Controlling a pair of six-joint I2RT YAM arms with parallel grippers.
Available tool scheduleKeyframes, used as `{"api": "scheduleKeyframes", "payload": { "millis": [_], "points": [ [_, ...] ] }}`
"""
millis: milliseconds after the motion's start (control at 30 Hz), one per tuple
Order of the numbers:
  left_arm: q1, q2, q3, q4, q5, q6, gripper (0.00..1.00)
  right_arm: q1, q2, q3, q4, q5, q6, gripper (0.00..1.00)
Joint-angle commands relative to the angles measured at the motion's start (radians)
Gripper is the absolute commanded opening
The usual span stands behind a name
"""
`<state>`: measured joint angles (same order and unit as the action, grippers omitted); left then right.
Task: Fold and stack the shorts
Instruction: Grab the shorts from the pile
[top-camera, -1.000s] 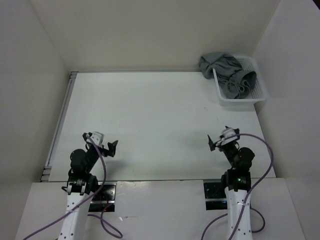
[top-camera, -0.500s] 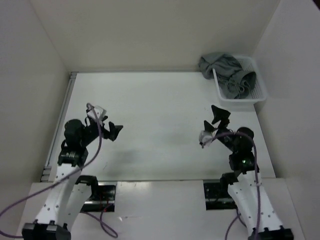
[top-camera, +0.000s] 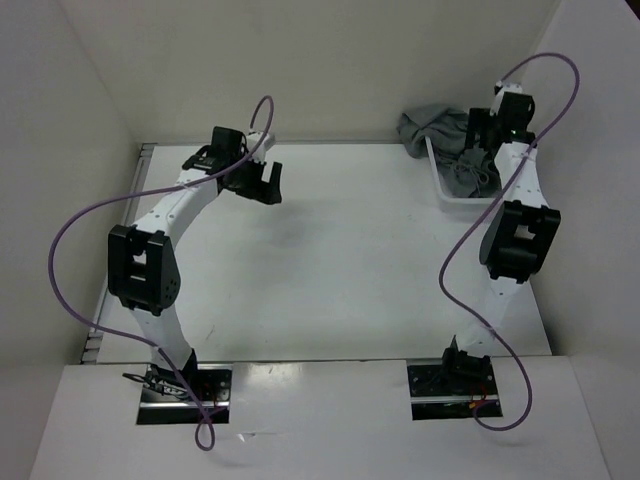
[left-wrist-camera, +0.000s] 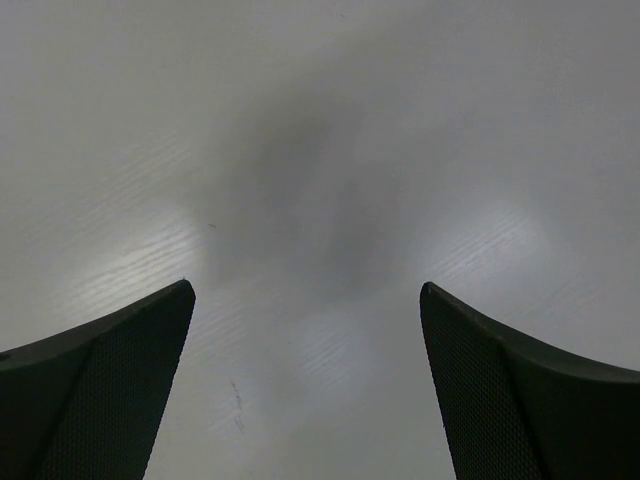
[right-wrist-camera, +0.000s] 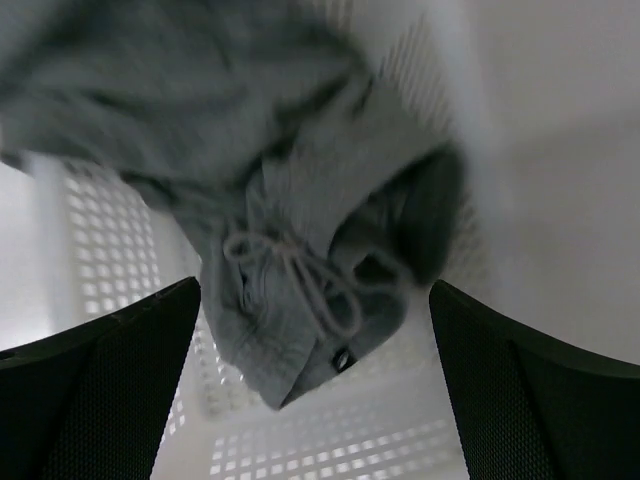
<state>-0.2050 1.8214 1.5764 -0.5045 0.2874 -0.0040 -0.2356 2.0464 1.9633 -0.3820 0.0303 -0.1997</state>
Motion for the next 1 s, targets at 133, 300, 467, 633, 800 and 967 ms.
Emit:
{"api": "scheduleKeyframes", "payload": {
  "millis": [133,300,467,633,800,967],
  "points": [
    [-0.030,0.012,0.060,-0.065,0.088,0.004,1.00,0.009,0.179,0.112,-0.117,0.219,0.298,1.00],
    [-0.053,0.012,-0.038,-0.065,0.124,0.004,1.00,-0.002,0.251,0.099,-0.116,0.211,0.300,1.00],
    [-0.062,0.012,-0.082,-0.074,0.147,0.004,1.00,-0.002,0.305,0.062,-0.107,0.250,0.280,0.98],
    [-0.062,0.012,-0.073,-0.074,0.137,0.004,1.00,-0.002,0.328,0.043,-0.107,0.140,0.255,0.75],
    [-0.062,0.021,-0.052,-0.074,0.137,0.004,1.00,-0.002,0.319,0.101,-0.116,0.101,0.275,0.16],
    [-0.062,0.012,-0.042,-0.065,0.137,0.004,1.00,0.007,0.236,0.195,-0.116,0.167,0.286,0.00]
  ]
}}
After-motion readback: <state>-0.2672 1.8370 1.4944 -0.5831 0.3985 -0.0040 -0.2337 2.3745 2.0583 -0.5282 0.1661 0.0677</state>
